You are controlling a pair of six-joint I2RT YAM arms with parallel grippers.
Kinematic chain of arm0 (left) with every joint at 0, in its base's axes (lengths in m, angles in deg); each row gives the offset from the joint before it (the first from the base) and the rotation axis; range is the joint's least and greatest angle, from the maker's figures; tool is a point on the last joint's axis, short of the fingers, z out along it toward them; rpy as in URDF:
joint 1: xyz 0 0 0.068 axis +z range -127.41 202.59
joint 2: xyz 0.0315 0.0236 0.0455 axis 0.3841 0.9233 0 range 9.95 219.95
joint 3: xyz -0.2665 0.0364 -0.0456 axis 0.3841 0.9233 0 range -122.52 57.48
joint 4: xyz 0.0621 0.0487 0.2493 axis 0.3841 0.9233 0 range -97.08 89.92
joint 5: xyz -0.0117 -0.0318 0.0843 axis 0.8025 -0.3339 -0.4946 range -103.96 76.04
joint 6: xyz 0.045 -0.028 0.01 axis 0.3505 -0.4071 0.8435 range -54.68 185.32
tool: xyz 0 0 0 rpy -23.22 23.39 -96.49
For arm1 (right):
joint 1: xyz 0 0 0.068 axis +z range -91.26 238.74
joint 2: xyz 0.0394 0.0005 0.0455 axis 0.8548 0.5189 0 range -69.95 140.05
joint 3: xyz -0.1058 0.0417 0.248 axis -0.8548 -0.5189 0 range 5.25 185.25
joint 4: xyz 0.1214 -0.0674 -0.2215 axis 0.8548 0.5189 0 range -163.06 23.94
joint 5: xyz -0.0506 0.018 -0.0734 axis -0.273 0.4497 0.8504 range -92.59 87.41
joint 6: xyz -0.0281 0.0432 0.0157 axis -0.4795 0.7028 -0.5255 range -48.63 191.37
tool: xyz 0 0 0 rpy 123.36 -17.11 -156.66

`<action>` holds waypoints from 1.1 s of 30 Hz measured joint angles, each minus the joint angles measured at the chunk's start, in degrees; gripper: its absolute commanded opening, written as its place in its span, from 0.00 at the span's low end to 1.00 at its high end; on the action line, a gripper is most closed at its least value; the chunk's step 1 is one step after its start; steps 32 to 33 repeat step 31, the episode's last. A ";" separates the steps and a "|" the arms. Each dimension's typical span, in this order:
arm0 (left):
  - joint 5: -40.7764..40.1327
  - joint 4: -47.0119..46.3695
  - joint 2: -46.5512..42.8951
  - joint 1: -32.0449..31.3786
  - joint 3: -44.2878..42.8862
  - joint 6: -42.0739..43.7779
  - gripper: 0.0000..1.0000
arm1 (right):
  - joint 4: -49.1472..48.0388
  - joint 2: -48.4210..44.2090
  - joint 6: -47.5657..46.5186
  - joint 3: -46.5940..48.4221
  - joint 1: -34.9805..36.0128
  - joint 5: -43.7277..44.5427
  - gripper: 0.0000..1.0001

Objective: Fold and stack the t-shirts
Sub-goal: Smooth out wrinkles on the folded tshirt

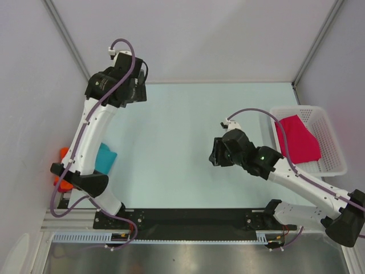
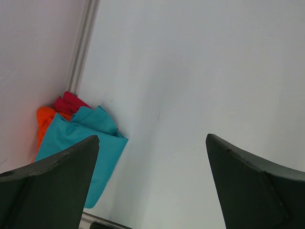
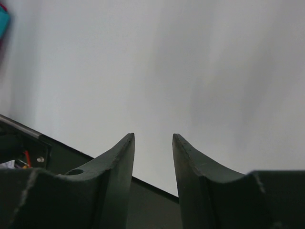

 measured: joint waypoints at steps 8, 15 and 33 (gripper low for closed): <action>7.02 0.02 -1.75 0.00 -2.34 -0.04 1.00 | -1.22 -0.81 0.96 4.37 -4.20 -5.99 0.59; 9.75 -2.56 -9.86 0.04 4.42 -0.22 1.00 | -0.31 -0.79 1.73 9.40 -4.61 -6.43 0.61; 15.93 -10.60 -17.22 2.36 11.78 -0.37 0.99 | 0.81 -0.76 2.23 10.64 -4.61 -7.52 0.66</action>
